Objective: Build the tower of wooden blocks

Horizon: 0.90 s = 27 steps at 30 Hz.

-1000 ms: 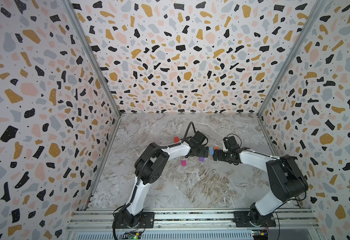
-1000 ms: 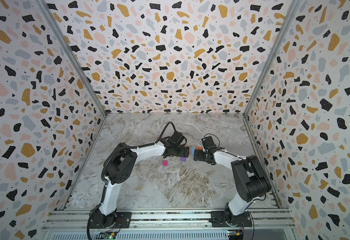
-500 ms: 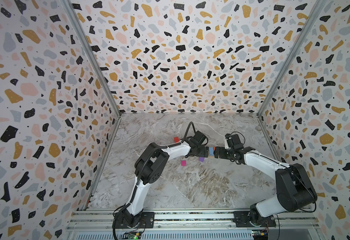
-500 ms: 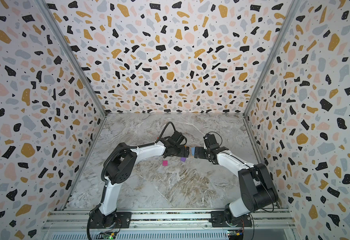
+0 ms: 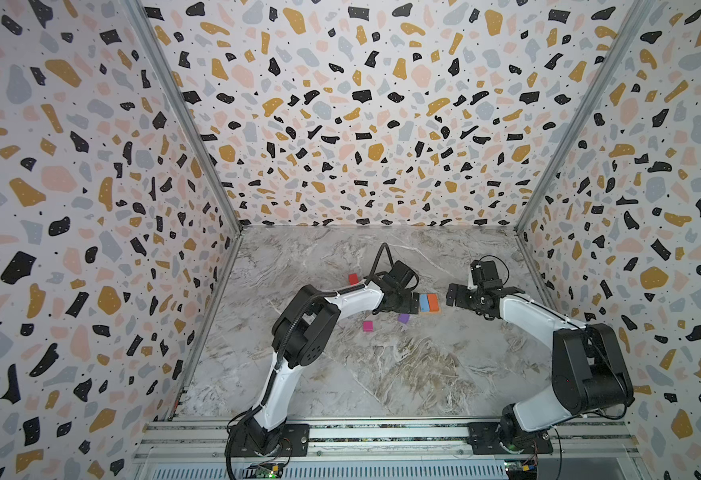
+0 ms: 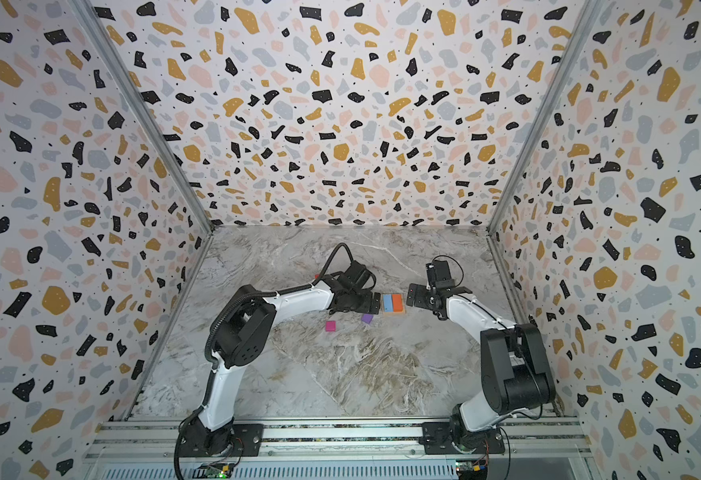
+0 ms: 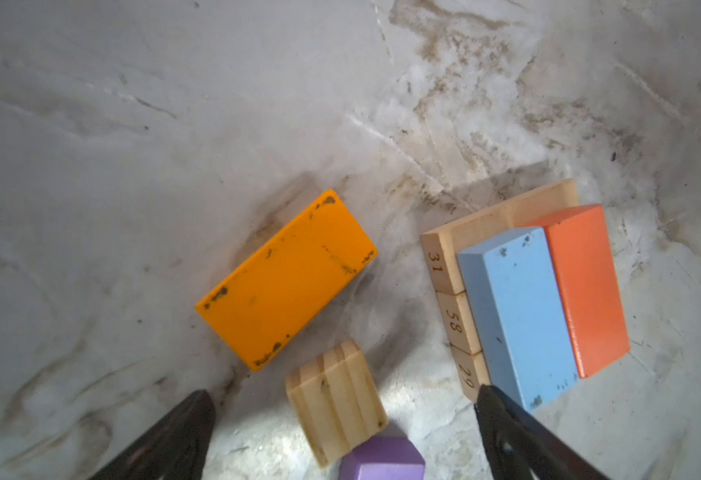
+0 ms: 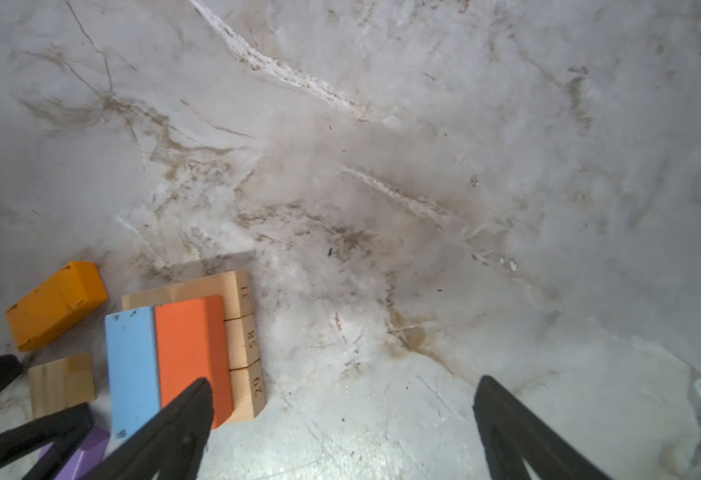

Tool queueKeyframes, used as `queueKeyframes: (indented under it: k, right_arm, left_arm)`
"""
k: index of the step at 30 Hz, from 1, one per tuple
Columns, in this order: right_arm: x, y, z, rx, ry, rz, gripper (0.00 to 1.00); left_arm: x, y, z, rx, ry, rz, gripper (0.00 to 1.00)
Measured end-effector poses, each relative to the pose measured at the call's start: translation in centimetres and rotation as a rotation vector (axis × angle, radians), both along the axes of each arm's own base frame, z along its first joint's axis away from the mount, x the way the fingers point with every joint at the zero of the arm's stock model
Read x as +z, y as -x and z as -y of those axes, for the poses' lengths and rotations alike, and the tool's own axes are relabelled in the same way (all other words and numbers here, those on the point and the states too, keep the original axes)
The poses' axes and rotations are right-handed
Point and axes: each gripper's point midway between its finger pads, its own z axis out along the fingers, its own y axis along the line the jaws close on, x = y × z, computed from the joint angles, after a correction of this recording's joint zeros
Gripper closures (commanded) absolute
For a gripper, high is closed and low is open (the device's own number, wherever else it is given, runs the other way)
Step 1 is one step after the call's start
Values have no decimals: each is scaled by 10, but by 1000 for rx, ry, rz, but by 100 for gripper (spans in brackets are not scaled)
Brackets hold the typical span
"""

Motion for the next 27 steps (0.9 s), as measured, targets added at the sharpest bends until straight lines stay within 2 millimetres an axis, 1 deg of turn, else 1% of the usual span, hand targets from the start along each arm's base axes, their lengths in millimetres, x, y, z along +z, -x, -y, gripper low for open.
queueKeyframes:
  k: [8,12,27]
  right_arm:
    - [-18,-3,0,-1,0,-35,1]
    - [-22,-3,-1,1,-3,-39,1]
    - [-20,-7,-2,3,-8,-31,1]
  left_arm:
    - [0,-3,4,9,3,-5,0]
    - [0,-4,5,10,3,-6,0]
    - [-1,-6,7,10,4,-5,0]
